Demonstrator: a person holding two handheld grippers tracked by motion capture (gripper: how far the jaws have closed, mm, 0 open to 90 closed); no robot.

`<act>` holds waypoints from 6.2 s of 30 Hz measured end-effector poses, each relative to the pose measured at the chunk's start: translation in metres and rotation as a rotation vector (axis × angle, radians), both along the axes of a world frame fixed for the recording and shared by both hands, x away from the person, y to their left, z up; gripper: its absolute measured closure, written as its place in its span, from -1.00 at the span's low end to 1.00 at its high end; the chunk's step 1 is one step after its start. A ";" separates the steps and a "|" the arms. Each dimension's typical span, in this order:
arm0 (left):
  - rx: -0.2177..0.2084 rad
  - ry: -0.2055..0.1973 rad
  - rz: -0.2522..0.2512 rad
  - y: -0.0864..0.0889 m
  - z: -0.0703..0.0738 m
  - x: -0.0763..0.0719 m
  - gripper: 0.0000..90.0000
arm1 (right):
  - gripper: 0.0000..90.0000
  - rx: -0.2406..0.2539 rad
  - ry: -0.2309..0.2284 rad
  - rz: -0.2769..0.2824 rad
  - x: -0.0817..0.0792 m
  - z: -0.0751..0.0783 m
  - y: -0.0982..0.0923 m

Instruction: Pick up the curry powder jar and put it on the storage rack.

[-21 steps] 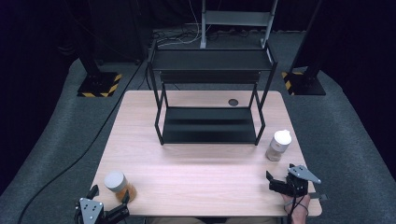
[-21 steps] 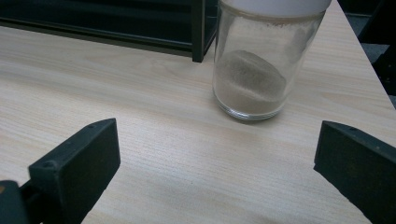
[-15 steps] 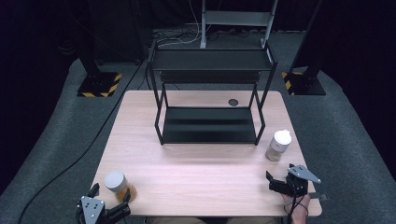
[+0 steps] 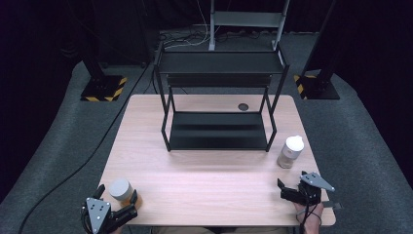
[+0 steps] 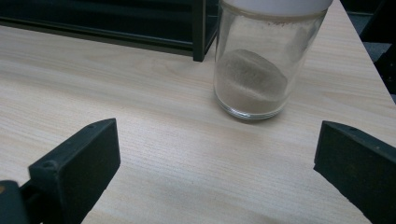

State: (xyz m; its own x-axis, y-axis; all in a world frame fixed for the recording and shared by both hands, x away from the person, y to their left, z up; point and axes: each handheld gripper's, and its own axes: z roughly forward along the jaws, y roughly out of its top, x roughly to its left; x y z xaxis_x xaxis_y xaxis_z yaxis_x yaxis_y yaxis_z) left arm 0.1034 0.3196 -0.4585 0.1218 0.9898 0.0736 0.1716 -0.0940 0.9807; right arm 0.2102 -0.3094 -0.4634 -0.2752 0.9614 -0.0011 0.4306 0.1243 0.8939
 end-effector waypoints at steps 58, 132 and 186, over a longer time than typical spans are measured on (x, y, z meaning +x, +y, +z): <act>-0.016 -0.002 -0.056 -0.003 0.001 0.028 -0.26 | -1.00 -0.006 0.005 -0.005 0.001 0.001 0.002; 0.026 -0.061 -0.233 -0.041 0.060 0.092 -0.26 | -1.00 -0.006 0.011 0.009 0.002 0.001 0.000; 0.053 -0.096 -0.290 -0.054 0.095 0.137 -0.26 | -0.99 -0.007 0.015 0.009 0.003 0.002 0.000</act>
State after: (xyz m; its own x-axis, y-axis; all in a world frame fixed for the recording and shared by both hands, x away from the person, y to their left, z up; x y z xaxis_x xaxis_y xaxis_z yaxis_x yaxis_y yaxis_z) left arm 0.2403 0.2652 -0.3630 0.3889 0.9091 0.1494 0.0371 -0.1775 0.9834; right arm 0.2129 -0.3094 -0.4615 -0.2836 0.9589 -0.0033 0.4428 0.1339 0.8865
